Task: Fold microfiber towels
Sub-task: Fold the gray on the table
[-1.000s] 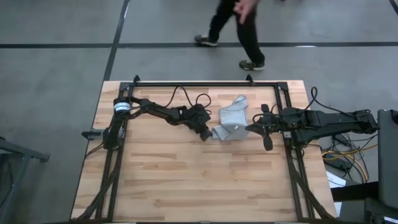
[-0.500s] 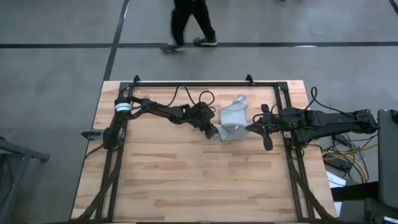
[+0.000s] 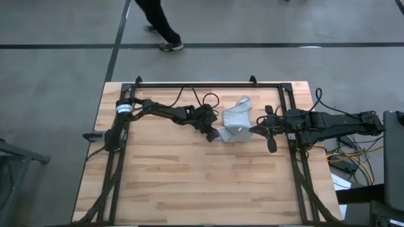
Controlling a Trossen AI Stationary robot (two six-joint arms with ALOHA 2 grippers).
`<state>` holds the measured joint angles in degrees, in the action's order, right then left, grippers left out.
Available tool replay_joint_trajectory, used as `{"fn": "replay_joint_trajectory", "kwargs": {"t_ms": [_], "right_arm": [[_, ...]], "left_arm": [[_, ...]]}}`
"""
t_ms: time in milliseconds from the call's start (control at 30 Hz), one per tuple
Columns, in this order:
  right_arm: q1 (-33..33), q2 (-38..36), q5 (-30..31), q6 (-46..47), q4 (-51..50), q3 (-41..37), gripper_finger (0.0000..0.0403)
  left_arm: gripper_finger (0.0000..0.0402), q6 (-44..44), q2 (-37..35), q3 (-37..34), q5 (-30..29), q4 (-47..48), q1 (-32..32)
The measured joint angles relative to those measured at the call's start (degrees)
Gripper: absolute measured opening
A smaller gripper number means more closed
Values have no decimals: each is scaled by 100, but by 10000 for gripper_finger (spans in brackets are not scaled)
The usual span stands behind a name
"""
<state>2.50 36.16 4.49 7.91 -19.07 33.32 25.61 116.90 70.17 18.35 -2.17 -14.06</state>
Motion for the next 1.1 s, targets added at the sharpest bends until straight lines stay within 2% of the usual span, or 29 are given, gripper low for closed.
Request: {"fn": "replay_joint_trajectory", "kwargs": {"t_ms": [233, 433, 667, 967, 1100], "right_arm": [[0, 0, 0, 19, 0, 0, 8], [0, 0, 0, 1, 2, 0, 8], [0, 0, 0, 67, 4, 0, 8], [0, 0, 0, 65, 7, 0, 8], [0, 0, 0, 64, 7, 0, 8]], "left_arm": [[191, -233, 0, -2, 367, 24, 4], [169, -326, 0, -7, 617, 32, 7], [113, -472, 0, -9, 549, 31, 9], [12, -768, 0, -11, 546, 68, 9], [7, -796, 0, -11, 526, 66, 9]]}}
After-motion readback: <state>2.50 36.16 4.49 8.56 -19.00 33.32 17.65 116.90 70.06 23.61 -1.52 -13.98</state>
